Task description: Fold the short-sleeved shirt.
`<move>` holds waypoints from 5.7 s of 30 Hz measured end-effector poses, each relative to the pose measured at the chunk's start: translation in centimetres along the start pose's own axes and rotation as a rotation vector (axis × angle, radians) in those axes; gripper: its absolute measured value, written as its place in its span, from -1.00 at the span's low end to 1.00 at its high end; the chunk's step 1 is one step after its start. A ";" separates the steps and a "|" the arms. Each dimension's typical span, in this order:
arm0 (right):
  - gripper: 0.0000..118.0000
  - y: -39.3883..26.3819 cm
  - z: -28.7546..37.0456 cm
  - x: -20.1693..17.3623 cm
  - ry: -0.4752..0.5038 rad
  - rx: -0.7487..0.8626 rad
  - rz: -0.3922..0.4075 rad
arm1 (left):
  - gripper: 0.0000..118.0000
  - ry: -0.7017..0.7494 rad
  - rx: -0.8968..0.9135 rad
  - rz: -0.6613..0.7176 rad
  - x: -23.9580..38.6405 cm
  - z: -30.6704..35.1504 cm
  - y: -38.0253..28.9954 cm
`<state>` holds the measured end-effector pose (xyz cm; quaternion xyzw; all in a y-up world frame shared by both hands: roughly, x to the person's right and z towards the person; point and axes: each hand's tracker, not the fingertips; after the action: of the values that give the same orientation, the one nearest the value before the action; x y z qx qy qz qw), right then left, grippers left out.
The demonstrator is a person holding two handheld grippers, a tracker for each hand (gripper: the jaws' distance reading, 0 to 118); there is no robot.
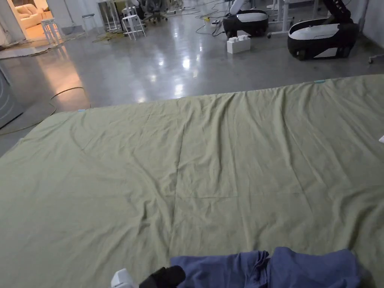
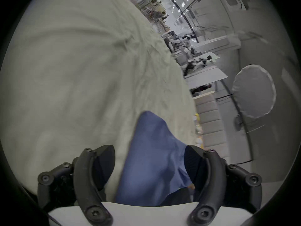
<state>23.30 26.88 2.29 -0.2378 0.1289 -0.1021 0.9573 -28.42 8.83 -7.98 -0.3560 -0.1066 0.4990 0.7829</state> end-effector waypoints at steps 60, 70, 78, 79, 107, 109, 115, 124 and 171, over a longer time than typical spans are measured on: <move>-1.00 -2.7 1.3 3.9 -0.081 -0.085 -0.101 | -0.92 0.195 -0.268 -0.501 14.8 -15.5 -10.2; -1.00 -3.5 -12.5 -3.8 0.244 -0.246 -0.065 | -0.92 0.008 0.017 -0.458 17.2 -1.7 -4.3; -1.00 -7.9 -25.2 -5.6 0.079 -0.604 0.181 | 0.13 0.113 0.004 -0.378 11.8 2.1 -2.1; -1.00 -7.6 -24.7 -5.1 0.101 -0.528 0.148 | 0.44 0.118 -0.018 -0.356 10.9 1.9 -1.7; -1.00 -1.0 -16.1 -7.1 0.348 -0.378 -0.021 | -0.46 0.045 -0.092 -0.313 5.9 8.1 8.6; -1.00 -1.4 -16.0 -7.4 0.353 -0.411 -0.050 | -0.46 0.169 -0.035 -0.305 3.9 12.8 12.2; -1.00 -2.7 -15.2 -9.0 0.340 -0.500 0.030 | -0.45 0.535 0.006 -0.183 -3.0 19.8 21.5; -1.00 -2.9 -14.1 -9.2 0.379 -0.509 0.067 | 0.18 0.882 0.179 -0.240 -3.9 19.1 21.9; -1.00 7.0 1.1 -6.1 0.008 0.432 0.218 | -1.00 0.433 0.846 -1.107 27.5 18.7 -11.6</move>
<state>18.78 34.97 1.13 -0.0117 0.1329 -0.0245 0.9908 -16.82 37.92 8.13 -0.0074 0.0882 -0.0532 0.9947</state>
